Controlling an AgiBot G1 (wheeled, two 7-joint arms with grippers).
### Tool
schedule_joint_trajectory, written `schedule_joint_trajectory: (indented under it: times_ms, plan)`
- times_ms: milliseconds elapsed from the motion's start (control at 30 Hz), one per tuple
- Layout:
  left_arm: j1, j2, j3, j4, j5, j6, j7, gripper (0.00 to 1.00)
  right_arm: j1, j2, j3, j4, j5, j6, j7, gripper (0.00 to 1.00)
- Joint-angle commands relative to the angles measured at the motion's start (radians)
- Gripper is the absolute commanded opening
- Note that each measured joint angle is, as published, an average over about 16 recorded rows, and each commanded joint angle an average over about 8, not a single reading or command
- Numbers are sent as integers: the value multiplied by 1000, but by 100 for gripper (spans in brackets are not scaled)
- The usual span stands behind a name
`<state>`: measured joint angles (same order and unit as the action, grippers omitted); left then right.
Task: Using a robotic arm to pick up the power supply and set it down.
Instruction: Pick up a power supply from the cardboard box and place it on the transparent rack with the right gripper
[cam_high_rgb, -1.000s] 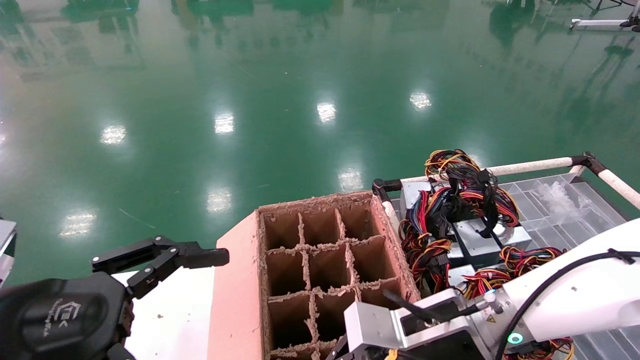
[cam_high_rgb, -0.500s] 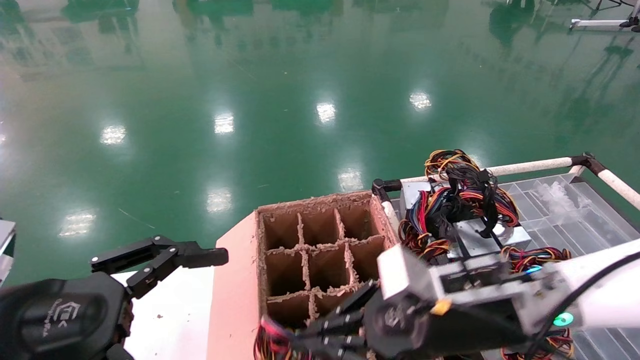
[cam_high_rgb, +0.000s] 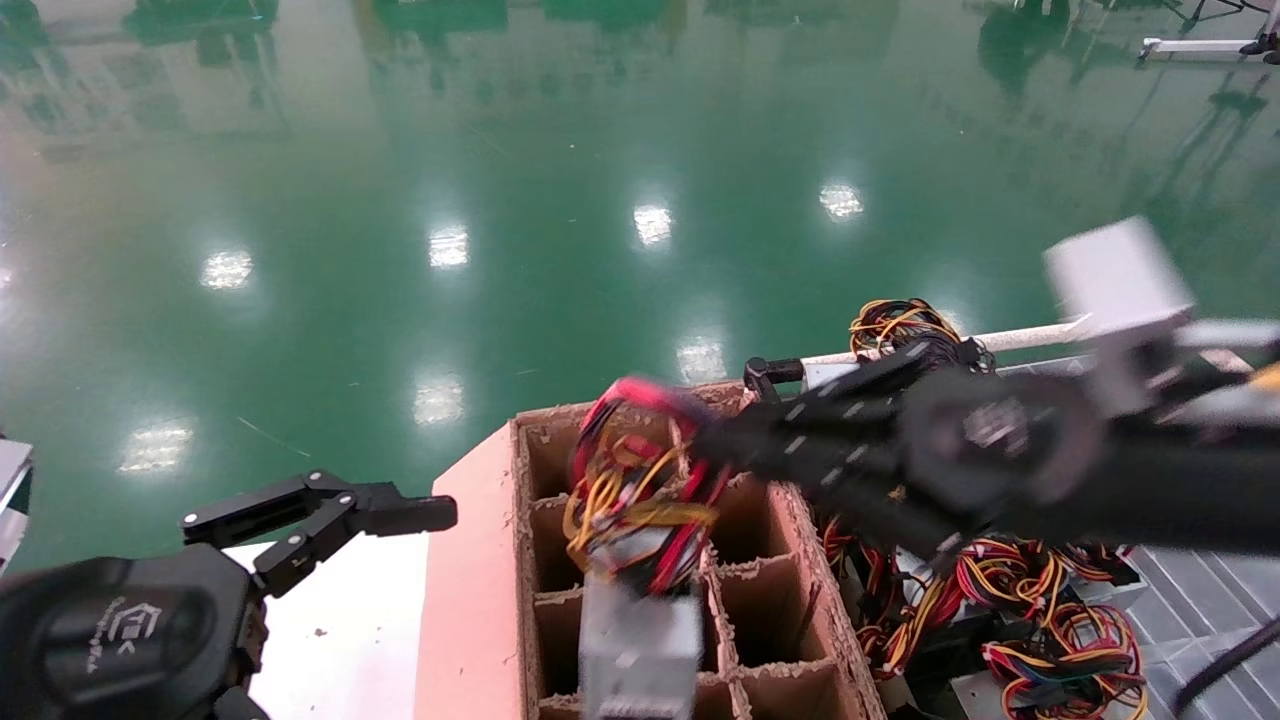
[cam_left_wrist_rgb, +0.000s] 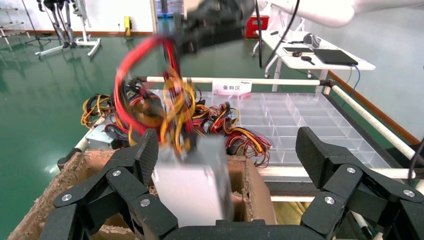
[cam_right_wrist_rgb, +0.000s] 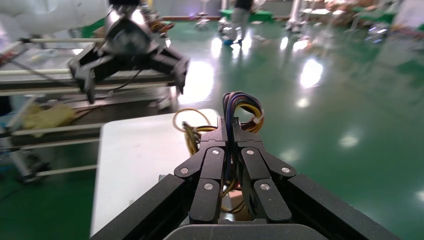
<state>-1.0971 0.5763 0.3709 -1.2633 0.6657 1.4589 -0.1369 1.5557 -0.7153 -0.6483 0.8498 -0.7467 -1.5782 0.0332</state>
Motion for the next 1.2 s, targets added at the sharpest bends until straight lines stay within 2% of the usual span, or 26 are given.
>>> schedule_joint_trajectory:
  times_ms: [33, 333, 700, 867, 1200]
  plan:
    - [0, 0, 0, 0, 0, 0, 0, 100, 13, 27, 9, 3, 22, 1, -1, 0]
    - [0, 0, 0, 0, 0, 0, 0, 100, 160, 174, 13, -63, 27, -8, -10, 0]
    - [0, 0, 0, 0, 0, 0, 0, 100, 390, 362, -31, -164, -86, -7, -41, 0]
    - [0, 0, 0, 0, 0, 0, 0, 100, 436, 441, -58, -178, -127, -9, -50, 0]
    - [0, 0, 0, 0, 0, 0, 0, 100, 460, 597, -121, -169, -223, -7, -104, 0]
